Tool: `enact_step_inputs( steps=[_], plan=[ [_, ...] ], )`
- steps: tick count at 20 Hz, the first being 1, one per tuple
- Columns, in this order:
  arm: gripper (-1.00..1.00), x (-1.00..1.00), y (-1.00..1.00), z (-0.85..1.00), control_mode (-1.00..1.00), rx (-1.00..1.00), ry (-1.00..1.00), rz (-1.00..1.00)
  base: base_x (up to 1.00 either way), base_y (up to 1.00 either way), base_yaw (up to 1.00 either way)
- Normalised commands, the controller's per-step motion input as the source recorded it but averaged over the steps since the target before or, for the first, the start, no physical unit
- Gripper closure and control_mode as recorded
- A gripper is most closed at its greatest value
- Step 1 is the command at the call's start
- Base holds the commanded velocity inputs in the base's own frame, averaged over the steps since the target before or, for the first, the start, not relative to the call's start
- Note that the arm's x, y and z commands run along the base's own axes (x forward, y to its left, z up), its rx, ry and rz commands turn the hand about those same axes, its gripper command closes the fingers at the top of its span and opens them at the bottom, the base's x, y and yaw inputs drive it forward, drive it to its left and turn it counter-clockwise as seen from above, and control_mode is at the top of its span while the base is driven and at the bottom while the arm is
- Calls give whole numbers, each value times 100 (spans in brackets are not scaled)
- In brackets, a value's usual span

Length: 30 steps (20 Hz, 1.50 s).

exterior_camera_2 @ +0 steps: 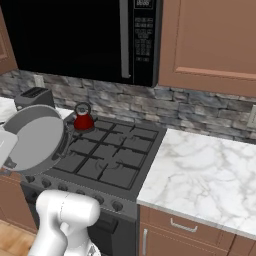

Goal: Pick the kettle from the cabinet and place it on a stove burner. Then pick the pot from the counter and place it on another stove burner. Finally, turn both burners on.

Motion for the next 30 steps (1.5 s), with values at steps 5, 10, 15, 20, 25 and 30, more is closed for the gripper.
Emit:
enact_step_inputs(
  steps=[5, 10, 15, 20, 25, 30],
  plan=[
    [100, 0, 0, 0, 100, 0, 0, 0, 3, 0, 0],
    [100, 0, 0, 0, 100, 0, 0, 0, 1, 0, 1],
    [100, 7, 1, -5, -100, 0, 0, 0, 1, 0, 0],
    [100, 26, 26, -16, -100, -1, 3, 0, 0, 0, 0],
    [100, 26, 29, -26, -100, -5, 5, 0, 0, 0, 0],
    [100, 8, 2, -19, -100, -4, 6, 1, 0, 0, 0]
  ],
)
